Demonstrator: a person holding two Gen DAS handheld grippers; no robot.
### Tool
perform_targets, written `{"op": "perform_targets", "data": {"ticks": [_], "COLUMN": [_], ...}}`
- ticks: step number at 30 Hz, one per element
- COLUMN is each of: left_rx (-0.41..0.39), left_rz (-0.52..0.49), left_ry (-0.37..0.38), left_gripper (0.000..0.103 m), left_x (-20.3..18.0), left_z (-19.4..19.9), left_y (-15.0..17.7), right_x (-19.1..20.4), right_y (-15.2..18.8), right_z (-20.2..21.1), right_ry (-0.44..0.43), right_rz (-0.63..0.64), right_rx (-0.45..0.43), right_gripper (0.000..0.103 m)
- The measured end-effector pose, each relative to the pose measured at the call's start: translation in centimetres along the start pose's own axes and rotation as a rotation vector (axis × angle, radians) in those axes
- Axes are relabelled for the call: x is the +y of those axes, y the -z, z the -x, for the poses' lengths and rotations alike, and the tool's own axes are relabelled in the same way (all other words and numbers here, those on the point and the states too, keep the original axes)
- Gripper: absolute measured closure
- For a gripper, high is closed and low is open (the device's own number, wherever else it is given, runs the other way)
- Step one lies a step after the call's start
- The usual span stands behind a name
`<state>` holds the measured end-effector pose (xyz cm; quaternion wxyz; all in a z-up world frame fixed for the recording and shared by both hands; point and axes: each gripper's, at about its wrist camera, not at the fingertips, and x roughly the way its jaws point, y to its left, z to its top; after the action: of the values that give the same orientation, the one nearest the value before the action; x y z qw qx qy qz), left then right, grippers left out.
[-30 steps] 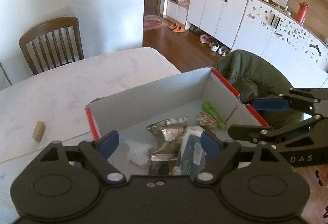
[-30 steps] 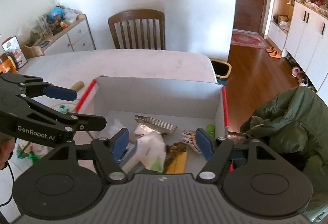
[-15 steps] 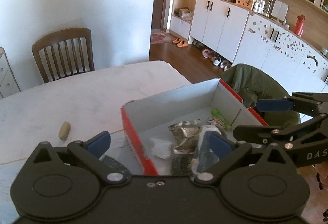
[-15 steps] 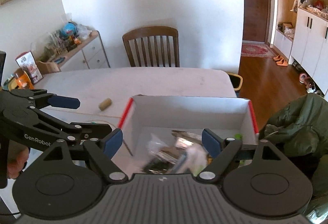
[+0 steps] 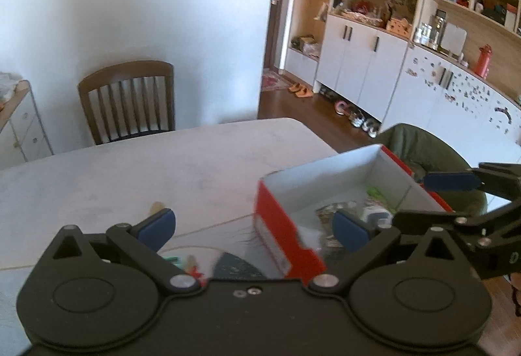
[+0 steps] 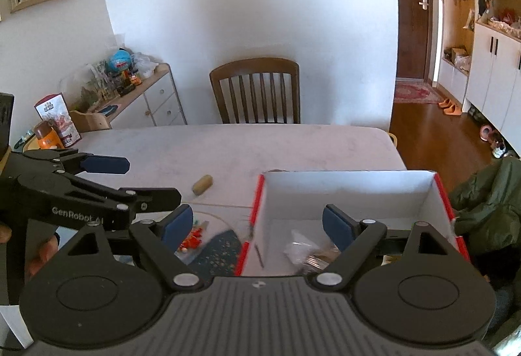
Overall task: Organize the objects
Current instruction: 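Withdraw both tools from the shoebox back toward the mat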
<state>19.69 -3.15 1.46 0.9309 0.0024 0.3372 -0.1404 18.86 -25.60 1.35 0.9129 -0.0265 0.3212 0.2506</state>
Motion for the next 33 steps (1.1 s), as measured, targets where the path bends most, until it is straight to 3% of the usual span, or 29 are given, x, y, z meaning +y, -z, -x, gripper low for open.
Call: {"op": "perform_targets", "data": {"ticks": [6,14,22,33], "left_rx": [-0.018,-0.027,-0.009,0.086], "left_rz": [0.041,0.052,0.05,0.055], "left_ry": [-0.055,-0.061,-0.081,-0.078], "left_gripper": [0.001,0.001,0.001,0.001], "left_x": [3.9,8.3,12.0,16.0], "left_z": [0.2,-0.8,-3.6,-10.0], "left_y": [-0.4,-1.0,-1.2,-1.0], "right_x": [2.9,6.6,9.7,11.7], "right_y": [-0.1,-0.6,-0.8,0.9], "right_z": [-1.2,-3.8,-8.8,-16.8], "right_ry": [0.014,0.007,0.005,-0.024], "right_rz": [0.015,0.042,0.053,0.084], "right_rx": [-0.014,0.033,0.108,0.218], "right_gripper": [0.016,0.016,0.016,0.016]}}
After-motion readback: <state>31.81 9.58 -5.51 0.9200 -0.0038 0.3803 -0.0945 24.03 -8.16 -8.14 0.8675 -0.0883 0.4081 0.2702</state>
